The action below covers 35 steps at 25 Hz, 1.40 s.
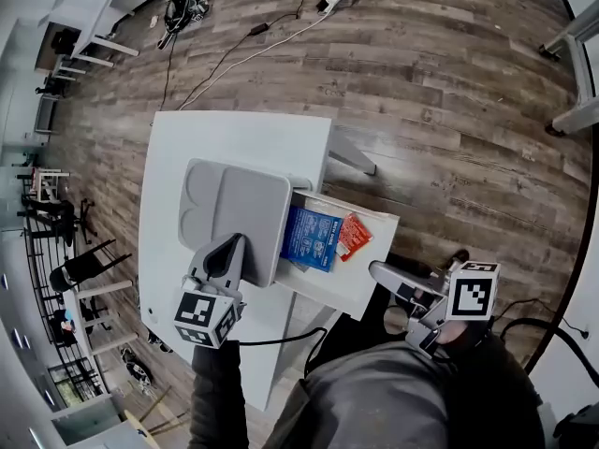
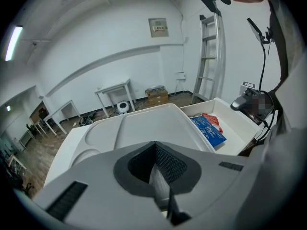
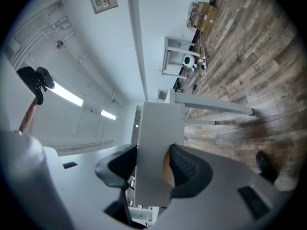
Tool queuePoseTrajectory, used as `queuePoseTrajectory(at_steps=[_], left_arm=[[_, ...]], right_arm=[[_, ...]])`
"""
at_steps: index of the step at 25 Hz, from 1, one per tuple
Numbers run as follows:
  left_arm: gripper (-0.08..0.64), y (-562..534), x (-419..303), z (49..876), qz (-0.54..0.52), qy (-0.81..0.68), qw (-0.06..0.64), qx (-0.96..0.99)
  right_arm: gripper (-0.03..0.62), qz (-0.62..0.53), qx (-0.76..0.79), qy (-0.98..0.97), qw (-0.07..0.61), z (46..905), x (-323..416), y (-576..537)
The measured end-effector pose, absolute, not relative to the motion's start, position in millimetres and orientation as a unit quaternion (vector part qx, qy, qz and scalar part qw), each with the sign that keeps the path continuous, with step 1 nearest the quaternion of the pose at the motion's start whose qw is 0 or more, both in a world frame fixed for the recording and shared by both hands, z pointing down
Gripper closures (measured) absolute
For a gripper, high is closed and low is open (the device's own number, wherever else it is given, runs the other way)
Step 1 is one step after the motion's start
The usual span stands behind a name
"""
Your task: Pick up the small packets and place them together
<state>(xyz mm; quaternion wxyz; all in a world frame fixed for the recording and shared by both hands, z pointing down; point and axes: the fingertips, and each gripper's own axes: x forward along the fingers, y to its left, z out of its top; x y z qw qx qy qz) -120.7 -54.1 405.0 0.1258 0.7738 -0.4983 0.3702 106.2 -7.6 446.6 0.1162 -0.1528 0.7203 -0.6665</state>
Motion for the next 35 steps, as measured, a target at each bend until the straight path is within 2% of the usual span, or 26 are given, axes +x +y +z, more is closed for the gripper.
queuePoseTrajectory(at_steps=[33, 35], left_arm=[[0.569, -62, -132, 399, 0.371, -0.505, 0.122, 0.77], [0.569, -62, -132, 400, 0.372, -0.504, 0.124, 0.77]], right_arm=[[0.371, -0.651, -0.138, 0.733, 0.138, 443, 128, 1], [0.348, -0.646, -0.147, 0.738, 0.127, 446, 128, 2]])
